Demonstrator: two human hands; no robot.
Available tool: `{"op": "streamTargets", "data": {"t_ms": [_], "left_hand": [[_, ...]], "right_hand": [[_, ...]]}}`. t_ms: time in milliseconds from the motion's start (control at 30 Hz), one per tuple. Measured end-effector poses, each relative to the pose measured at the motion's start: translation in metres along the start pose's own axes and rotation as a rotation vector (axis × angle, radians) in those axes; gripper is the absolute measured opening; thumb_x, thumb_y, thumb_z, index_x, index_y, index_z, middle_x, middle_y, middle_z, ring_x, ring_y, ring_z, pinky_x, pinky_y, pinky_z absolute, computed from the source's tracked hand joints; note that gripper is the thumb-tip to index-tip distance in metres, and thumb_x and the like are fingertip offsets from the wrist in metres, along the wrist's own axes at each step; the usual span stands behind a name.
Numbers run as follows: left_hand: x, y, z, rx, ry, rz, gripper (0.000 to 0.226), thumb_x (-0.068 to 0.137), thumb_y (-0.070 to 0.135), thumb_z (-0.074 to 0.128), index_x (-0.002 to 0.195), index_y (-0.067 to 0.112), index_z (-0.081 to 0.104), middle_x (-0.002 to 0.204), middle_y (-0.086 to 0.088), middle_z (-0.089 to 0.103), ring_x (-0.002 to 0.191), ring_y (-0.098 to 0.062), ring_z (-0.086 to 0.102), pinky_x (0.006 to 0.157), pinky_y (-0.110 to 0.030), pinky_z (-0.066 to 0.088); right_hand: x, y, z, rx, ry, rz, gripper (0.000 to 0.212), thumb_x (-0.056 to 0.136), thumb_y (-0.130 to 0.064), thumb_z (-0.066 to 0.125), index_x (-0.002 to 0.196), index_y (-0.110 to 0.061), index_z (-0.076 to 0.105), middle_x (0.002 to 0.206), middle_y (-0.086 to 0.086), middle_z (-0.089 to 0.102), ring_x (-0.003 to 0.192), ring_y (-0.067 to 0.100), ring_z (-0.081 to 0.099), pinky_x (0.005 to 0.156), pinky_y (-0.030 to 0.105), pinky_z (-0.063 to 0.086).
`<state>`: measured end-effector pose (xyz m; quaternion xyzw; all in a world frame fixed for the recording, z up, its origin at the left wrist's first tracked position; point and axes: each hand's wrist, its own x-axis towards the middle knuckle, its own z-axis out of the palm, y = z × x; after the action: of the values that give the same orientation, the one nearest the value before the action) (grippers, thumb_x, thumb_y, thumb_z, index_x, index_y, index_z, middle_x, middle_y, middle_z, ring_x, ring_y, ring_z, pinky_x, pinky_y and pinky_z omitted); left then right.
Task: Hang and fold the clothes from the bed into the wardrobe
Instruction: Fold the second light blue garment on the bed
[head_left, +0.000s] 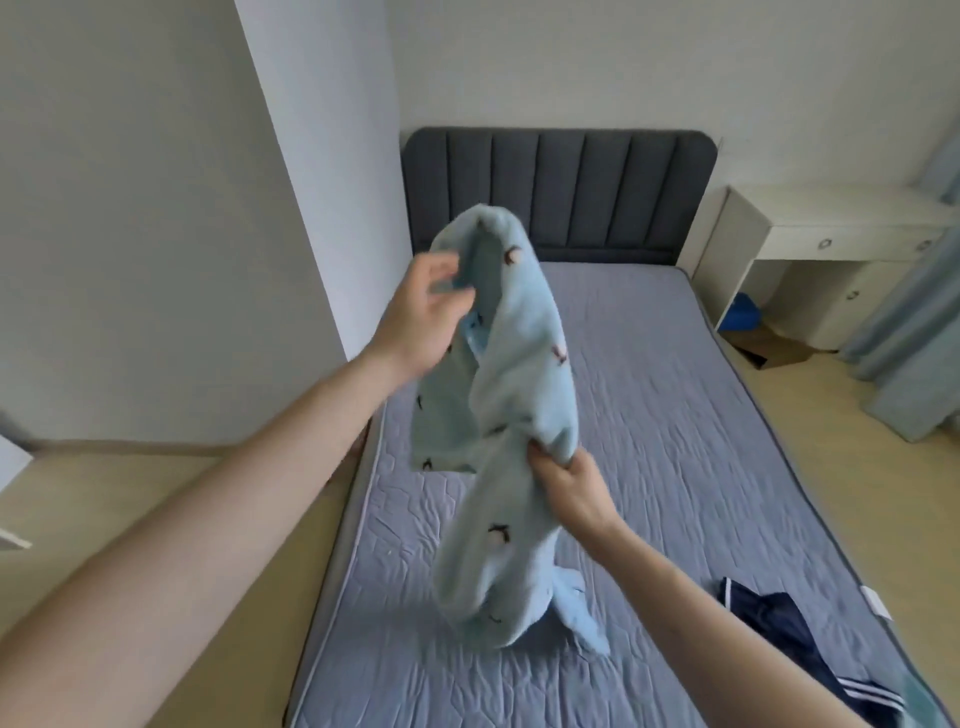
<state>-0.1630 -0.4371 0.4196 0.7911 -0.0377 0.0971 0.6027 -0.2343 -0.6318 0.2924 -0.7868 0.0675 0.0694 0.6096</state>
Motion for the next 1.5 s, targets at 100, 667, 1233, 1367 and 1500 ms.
{"op": "streamTargets", "data": {"t_ms": [100,667,1233,1367,1500], "left_hand": [[-0.079,-0.076,-0.014,0.481,-0.373,-0.005,0.034,0.087,0.021,0.069,0.112,0.040,0.059,0.111,0.022,0.063,0.097,0.003,0.061,0.092,-0.034,0.054],[-0.126,-0.156,0.065,-0.186,-0.066,-0.739,0.034,0.093,0.039,0.072,0.112,0.011,0.070,0.103,-0.007,0.074,0.096,-0.023,0.071,0.086,-0.039,0.060],[-0.093,-0.125,0.058,-0.727,-0.172,-0.990,0.032,0.107,0.031,0.048,0.090,0.009,0.063,0.086,-0.014,0.066,0.078,-0.023,0.066,0.071,-0.033,0.059],[-0.079,-0.160,0.009,-0.288,-0.059,-0.865,0.037,0.098,0.026,0.070,0.125,0.003,0.061,0.114,-0.014,0.069,0.096,-0.025,0.070,0.076,-0.035,0.061],[-0.104,-0.191,-0.012,0.477,-0.102,-0.731,0.093,0.085,0.044,0.080,0.152,0.010,0.027,0.149,-0.014,0.041,0.127,-0.033,0.054,0.105,-0.042,0.047]], "right_hand": [[0.007,-0.023,-0.024,0.345,0.059,0.160,0.024,0.102,-0.039,0.061,0.103,-0.017,0.072,0.089,0.001,0.080,0.091,0.023,0.075,0.072,0.039,0.061],[-0.048,0.081,-0.040,-0.370,-0.447,0.189,0.093,0.079,-0.017,0.078,0.156,-0.035,0.029,0.153,-0.009,0.042,0.138,0.015,0.047,0.110,0.039,0.048],[-0.064,0.074,0.044,-0.195,-0.107,0.160,0.025,0.083,-0.021,0.070,0.107,-0.028,0.064,0.093,-0.007,0.073,0.092,0.011,0.070,0.076,0.031,0.059],[-0.046,0.082,0.002,-0.312,0.055,0.204,0.031,0.080,0.001,0.047,0.082,-0.018,0.072,0.076,0.000,0.074,0.076,0.021,0.071,0.065,0.037,0.058],[-0.037,0.071,-0.023,-0.276,0.047,0.117,0.026,0.084,-0.006,0.055,0.083,-0.025,0.073,0.076,-0.003,0.074,0.076,0.011,0.071,0.063,0.026,0.057]]}}
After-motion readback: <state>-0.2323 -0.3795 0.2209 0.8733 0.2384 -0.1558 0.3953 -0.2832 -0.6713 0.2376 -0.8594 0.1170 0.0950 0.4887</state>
